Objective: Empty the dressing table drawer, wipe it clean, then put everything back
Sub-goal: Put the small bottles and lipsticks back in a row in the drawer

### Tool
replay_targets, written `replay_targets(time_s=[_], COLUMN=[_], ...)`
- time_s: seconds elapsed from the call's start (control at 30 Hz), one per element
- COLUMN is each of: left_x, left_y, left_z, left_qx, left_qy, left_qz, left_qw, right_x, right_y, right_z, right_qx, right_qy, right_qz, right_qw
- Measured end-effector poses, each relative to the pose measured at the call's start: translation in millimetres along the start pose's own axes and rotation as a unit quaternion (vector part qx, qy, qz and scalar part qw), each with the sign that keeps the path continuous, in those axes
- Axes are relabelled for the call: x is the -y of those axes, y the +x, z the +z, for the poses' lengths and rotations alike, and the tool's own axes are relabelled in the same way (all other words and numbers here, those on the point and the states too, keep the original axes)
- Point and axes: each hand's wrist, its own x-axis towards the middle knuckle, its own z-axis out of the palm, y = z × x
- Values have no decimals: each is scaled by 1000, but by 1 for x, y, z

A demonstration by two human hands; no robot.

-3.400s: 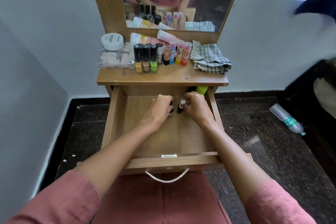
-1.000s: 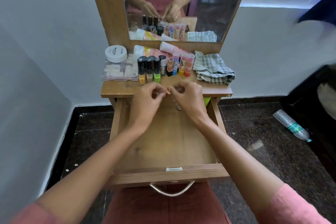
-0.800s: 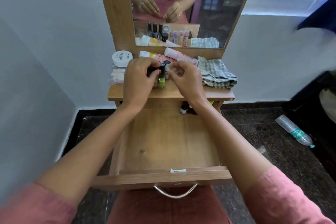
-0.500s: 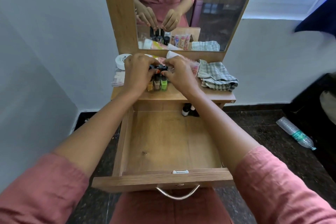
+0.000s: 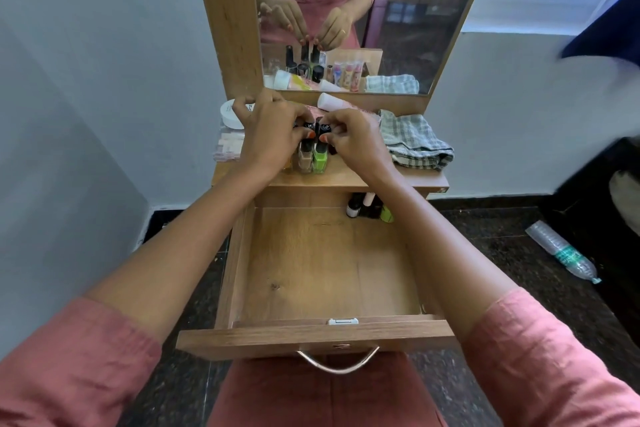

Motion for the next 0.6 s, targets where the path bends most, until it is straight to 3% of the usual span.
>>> replay_targets(time_s=[0.4,0.6], left_x=[-18,-9], left_y=[-67,-94], left_z=[2,38], left_qx=[69,133], left_qy=[-108,-120], left_qz=[67,24], left_qw=[990,984], right_x=[-5,-36], right_y=[-72,-101], right_z=[-32,-8], right_qx=[27,43], right_qy=[2,-19], right_qz=[35,84], right_qw=[999,995])
